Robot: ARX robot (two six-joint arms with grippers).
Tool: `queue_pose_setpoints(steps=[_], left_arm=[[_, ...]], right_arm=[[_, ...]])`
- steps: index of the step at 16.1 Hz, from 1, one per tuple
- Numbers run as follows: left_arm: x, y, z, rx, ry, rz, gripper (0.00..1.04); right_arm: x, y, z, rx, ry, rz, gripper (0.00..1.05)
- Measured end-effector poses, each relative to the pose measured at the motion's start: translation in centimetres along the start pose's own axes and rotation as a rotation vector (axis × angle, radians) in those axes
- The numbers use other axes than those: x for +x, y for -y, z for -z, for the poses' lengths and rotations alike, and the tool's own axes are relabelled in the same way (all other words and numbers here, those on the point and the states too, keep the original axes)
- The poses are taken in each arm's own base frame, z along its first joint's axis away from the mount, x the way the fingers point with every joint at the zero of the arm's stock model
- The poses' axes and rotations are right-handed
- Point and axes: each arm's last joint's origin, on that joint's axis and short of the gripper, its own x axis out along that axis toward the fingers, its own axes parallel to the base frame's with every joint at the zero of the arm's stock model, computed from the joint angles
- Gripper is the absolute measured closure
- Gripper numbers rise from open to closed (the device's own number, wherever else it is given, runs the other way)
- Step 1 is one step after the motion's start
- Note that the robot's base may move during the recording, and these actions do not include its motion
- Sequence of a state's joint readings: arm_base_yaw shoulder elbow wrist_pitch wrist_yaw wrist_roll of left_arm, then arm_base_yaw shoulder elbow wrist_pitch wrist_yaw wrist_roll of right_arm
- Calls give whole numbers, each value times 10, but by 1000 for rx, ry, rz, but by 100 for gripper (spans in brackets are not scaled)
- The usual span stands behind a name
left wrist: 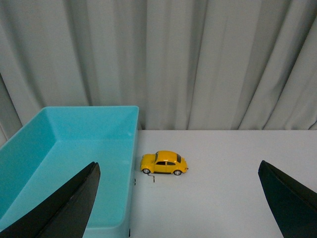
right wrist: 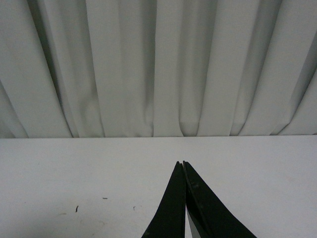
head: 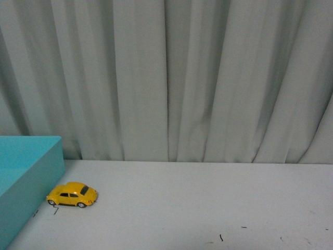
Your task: Wind up and store yellow beetle toy
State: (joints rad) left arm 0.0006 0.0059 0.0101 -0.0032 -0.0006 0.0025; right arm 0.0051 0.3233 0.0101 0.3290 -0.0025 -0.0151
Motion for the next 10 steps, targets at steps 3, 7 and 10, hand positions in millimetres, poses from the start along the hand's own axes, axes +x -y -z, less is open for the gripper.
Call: queue_pose_setpoints(steps=[3,7,10], left_arm=[[0,0,0,0,0,0,7],[0,0,0,0,0,0,7],[0,0,0,0,0,0,7]], right_arm=[[-1,0,1,0,-7,0,103],[-6,0,0,0,-3,0,103],[-9,0,1,0,-5,0,103]])
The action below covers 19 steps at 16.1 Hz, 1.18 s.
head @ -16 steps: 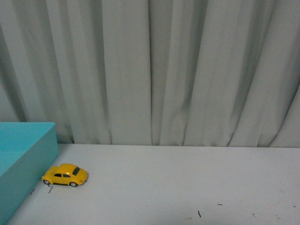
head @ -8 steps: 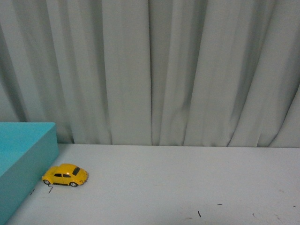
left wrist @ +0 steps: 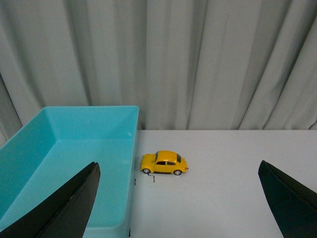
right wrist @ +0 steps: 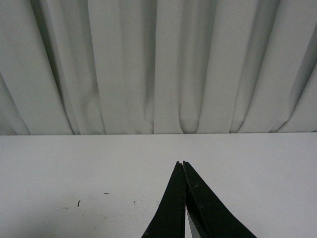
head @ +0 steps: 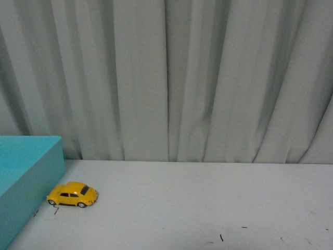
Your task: Wind up and store yellow beetle toy
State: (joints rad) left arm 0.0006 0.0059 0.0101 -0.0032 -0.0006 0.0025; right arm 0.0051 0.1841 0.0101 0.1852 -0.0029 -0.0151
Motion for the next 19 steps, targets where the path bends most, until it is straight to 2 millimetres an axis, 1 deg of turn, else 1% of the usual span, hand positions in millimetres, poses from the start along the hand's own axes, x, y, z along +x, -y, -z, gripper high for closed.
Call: queue_pose_setpoints(steps=[1,2,3,6,7,8,13,14,15,16,17,18,19], left_arm=[[0,0,0,0,0,0,7],[0,0,0,0,0,0,7],[0,0,0,0,-1,0,7],[0,0,0,0,0,0,7],[0,0,0,0,0,0,7],[0,0,0,0,0,0,7],[0,0,0,0,0,0,7],[0,0,2,-9,-36,-12,7],[0,5,-2,-93,-353,-152,7],[4,11,-12,-125,-523,-259,7],[3,8,-22,-175,-537,-388,7],[6,4,-38,-261,-439,-447,7],[14,-1,-58,-319,-347,-452,7]], right_arm=[[-1,0,0,0,0,0,103],[-6,0,5,0,-49,-1,103],[-12,0,2,0,-1,2,103],[-12,0,3,0,-6,3,103],[-12,0,3,0,-7,3,95],[-12,0,3,0,-7,3,81],[-12,0,3,0,-7,3,23],[-12,0,3,0,-7,3,10],[-12,0,3,2,-7,4,5],[-12,0,3,1,-6,0,7],[-12,0,3,1,-7,2,7],[-12,0,3,1,-7,6,7],[-12,0,3,1,-7,5,7]])
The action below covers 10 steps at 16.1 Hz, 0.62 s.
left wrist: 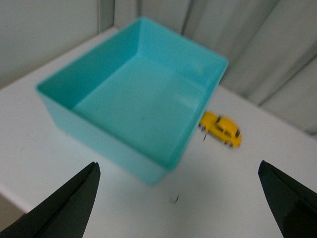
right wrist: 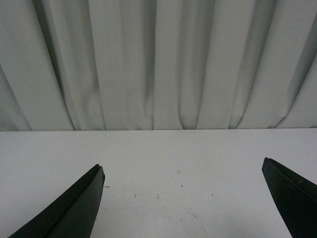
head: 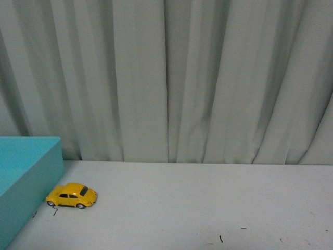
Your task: Wind up and store yellow beetle toy
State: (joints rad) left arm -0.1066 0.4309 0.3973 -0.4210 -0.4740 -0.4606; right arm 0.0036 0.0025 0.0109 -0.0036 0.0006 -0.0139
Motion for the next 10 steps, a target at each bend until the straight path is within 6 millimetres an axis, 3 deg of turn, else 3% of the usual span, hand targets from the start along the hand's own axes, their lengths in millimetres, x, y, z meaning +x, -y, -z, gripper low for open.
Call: queue_pose_setpoints(steps=[1,6,10], left_arm=[[8,4,-18,-15,44,11,7],[114,22,-83,256,58,-17,7],[192,65,-104,523,-40,129,7]], right_arm=[[0,0,0,0,0,0,7],[0,0,0,0,-1,0,7],[0,0,0,0,-1,0,7]])
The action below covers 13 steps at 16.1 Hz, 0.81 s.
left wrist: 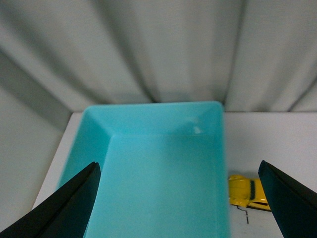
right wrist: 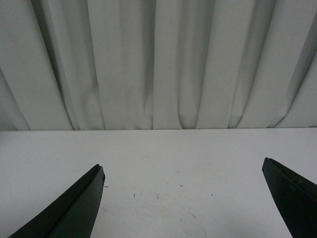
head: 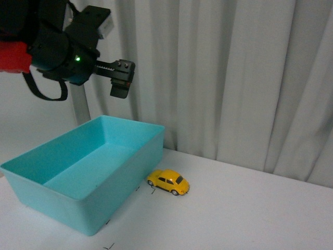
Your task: Wind up and store yellow beetle toy
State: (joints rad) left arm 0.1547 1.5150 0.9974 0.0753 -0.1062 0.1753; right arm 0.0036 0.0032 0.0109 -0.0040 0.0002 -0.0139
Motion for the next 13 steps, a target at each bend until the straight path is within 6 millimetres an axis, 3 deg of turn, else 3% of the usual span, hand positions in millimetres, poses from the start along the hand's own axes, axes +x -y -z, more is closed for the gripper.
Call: queue_pose_setpoints(steps=[3,6,9,13], left_arm=[[27,32,-38,359,7,250,7],[46,58,-51,739,-41,404,7],[65,75,-37,1163,-162,478,7],[92,92,-12,1504,-319,633,7]], right_arm=[[0,0,0,0,0,0,7],[0,0,0,0,0,0,7],[0,0,0,0,0,0,7],[0,0,0,0,0,0,7]])
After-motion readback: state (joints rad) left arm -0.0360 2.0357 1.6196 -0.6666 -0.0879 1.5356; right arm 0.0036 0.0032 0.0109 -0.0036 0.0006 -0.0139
